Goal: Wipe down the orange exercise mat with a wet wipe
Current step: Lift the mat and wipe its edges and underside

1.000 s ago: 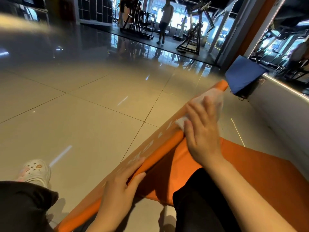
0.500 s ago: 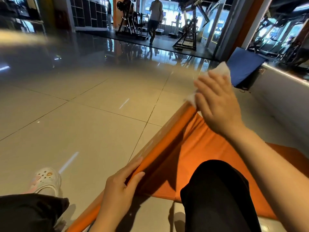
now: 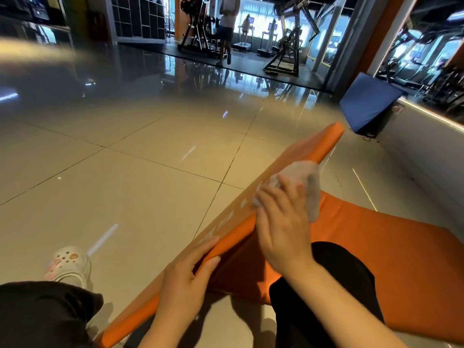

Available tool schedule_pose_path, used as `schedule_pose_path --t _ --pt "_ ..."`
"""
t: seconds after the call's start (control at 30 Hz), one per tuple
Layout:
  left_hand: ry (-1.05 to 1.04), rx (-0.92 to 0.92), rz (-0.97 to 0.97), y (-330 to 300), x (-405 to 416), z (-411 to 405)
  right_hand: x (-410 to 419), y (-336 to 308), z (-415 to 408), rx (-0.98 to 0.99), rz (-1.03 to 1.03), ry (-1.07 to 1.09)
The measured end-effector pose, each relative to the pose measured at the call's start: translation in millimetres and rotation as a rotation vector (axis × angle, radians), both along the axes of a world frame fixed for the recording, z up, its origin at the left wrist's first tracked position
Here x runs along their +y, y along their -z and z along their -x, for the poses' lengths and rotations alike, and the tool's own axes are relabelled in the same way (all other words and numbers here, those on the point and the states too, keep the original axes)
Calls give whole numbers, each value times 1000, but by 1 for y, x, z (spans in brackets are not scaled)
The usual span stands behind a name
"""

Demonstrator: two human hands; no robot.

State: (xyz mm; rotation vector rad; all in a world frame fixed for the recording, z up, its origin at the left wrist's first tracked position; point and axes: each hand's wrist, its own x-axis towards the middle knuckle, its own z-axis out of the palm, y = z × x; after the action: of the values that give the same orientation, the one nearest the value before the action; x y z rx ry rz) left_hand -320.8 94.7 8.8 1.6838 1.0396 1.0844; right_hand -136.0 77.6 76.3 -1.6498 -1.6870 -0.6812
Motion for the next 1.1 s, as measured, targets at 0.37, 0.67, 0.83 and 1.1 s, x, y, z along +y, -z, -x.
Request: schedule_pose_path --t 0.37,0.67,0.83,1.1 --pt "2 15 -27 -10 3 14 15 -64 -33 -180 21 68" --pt "10 52 -25 -10 11 20 51 -121 -77 263 27 5" --pt "-101 186 -20 -18 25 25 39 -85 -39 454 -53 -102" --pt "97 164 -368 -92 32 -40 11 -57 16 485 -175 -134"
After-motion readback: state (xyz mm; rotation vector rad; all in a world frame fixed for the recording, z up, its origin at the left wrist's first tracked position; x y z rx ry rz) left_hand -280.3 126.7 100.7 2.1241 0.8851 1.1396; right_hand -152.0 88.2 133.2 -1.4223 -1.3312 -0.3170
